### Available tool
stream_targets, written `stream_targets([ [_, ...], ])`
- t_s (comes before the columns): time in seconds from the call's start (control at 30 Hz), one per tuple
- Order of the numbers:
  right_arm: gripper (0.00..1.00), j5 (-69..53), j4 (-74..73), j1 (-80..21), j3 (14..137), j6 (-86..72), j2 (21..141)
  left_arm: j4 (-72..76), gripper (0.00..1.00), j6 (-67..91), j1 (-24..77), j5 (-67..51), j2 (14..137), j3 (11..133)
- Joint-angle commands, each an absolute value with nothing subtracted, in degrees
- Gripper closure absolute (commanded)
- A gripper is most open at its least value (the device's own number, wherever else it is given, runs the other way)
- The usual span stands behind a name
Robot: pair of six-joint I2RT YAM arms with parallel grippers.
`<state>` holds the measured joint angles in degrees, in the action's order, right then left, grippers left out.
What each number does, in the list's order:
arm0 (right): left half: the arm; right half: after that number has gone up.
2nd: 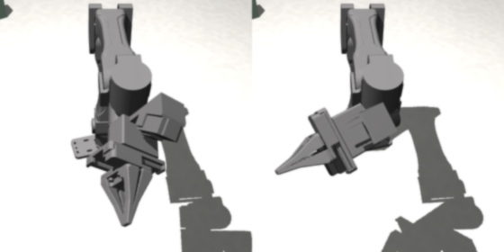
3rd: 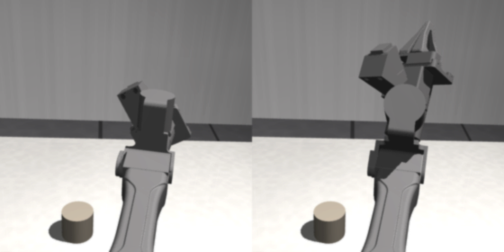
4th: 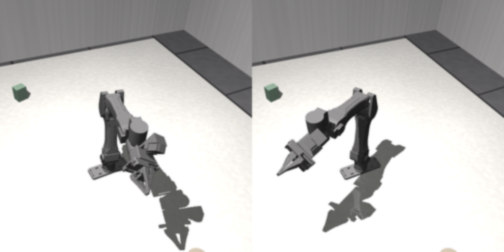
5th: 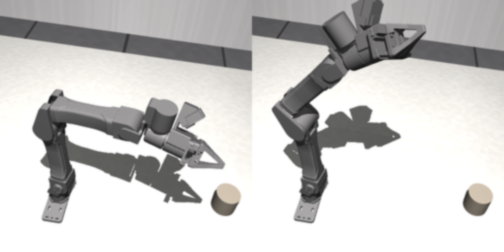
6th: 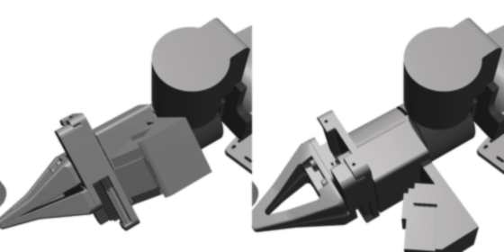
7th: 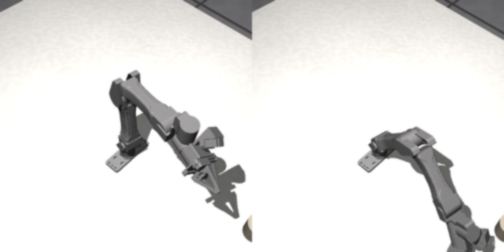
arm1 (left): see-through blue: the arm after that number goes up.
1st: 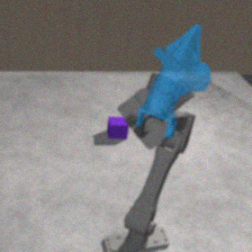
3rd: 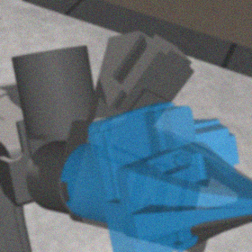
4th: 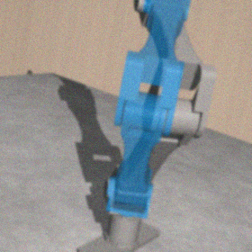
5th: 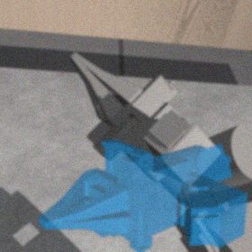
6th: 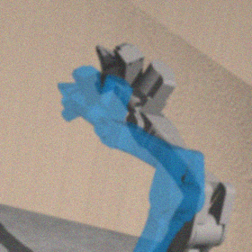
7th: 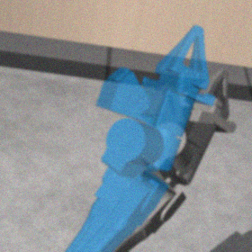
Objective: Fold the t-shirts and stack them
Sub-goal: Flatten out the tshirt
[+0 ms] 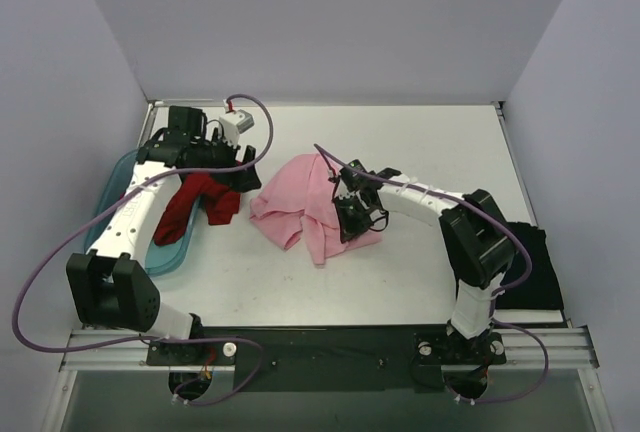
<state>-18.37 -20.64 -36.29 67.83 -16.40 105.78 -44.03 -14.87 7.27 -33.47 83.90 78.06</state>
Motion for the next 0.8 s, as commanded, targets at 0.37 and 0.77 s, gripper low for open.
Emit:
stream_targets([
  [0.37, 1.0, -34.3, -38.5, -22.1, 70.9, -14.9, 76.3, -41.7, 0.13, -23.8, 27.4, -25.0, 91.9, 85.0],
  [0.77, 1.0, -35.0, -38.8, -14.9, 64.7, -17.2, 71.6, -37.9, 0.09, -27.8, 41.0, -33.1, 104.3, 87.1],
])
